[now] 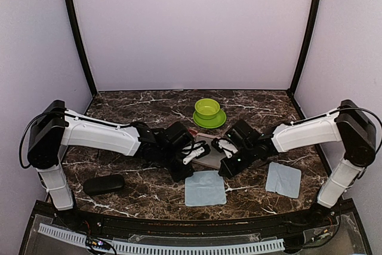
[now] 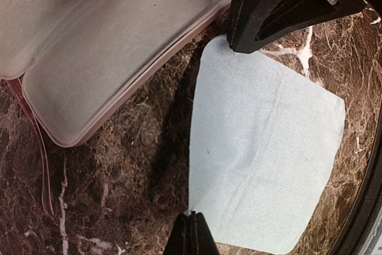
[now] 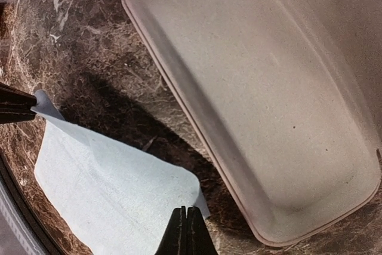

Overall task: Organize the sunglasses
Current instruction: Pick up the glasses cleaning cloth from the corner of the board.

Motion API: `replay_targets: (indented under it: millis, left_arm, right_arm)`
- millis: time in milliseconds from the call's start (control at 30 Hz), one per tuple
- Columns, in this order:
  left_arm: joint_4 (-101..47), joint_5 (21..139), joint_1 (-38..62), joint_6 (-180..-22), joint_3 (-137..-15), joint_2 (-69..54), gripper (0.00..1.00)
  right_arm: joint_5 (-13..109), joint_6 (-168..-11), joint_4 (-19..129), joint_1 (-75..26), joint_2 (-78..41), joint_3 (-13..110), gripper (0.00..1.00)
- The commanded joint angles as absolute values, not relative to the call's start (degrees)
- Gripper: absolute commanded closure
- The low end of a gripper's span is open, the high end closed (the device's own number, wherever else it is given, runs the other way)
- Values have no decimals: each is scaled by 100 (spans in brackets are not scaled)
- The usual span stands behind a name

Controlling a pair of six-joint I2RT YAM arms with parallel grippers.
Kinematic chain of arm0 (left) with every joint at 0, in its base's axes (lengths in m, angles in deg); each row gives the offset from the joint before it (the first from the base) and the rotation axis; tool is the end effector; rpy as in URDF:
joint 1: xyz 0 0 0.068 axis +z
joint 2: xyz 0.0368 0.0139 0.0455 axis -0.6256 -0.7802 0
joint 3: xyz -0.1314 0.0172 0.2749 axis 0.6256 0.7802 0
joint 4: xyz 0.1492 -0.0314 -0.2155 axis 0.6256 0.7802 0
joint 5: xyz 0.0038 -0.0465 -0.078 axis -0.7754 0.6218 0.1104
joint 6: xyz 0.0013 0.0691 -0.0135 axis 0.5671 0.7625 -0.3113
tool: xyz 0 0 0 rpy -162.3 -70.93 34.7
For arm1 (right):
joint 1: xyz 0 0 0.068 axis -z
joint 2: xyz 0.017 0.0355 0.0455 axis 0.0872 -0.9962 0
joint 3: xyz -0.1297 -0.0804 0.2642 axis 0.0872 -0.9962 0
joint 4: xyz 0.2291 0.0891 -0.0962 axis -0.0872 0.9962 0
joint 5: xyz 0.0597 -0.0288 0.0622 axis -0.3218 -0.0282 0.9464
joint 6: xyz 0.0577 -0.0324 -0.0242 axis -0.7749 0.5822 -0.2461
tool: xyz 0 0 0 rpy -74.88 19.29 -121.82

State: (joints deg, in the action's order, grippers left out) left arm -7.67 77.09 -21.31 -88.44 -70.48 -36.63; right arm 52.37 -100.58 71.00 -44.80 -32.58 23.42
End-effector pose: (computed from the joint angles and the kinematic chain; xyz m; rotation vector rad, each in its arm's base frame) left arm 0.1961 -0.3508 0.1911 1.3540 2.2261 -0.5133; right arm 0.2023 0.2580 0.1625 -0.8300 2.6453 0.6373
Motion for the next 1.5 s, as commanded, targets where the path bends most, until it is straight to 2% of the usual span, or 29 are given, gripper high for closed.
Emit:
replay_targets:
  millis: [0,233,433,533,633,967,1200,1467]
  left_arm:
    - [-860,7802,-2113,-8794,-7109,-3563,100]
    - [-939,7946,-2122,-8779,-6981,-3455,100]
    - [-1076,8055,-2134,-8720,-6870,-3340,100]
    - [-1258,8099,-2182,-8565,-6696,-3180,100]
    - [-1313,8144,-2192,-8430,-6584,-3089,100]
    - [-1223,8133,-2262,-8252,-6514,-3055,100]
    - [-1252,8185,-2258,-8223,-6534,-3100,100]
    - [-1225,8185,-2264,-8194,-6553,-3105,100]
  right_arm:
    - [5321,-9979,7081,-4450,-2902,2353,100]
    - [5580,-9968,7039,-4448,-2564,2139,100]
    - [5348,-10052,7025,-4448,-2558,2072,100]
    - [5190,-10202,7010,-4454,-2634,2069,86]
    - [5102,-10259,7056,-4449,-2794,2132,79]
    - [5030,-10234,7032,-4448,-2974,2244,73]
    - [5127,-10001,6832,-4440,-2897,2057,63]
    - [5319,-9559,6628,-4426,-2918,2088,61]
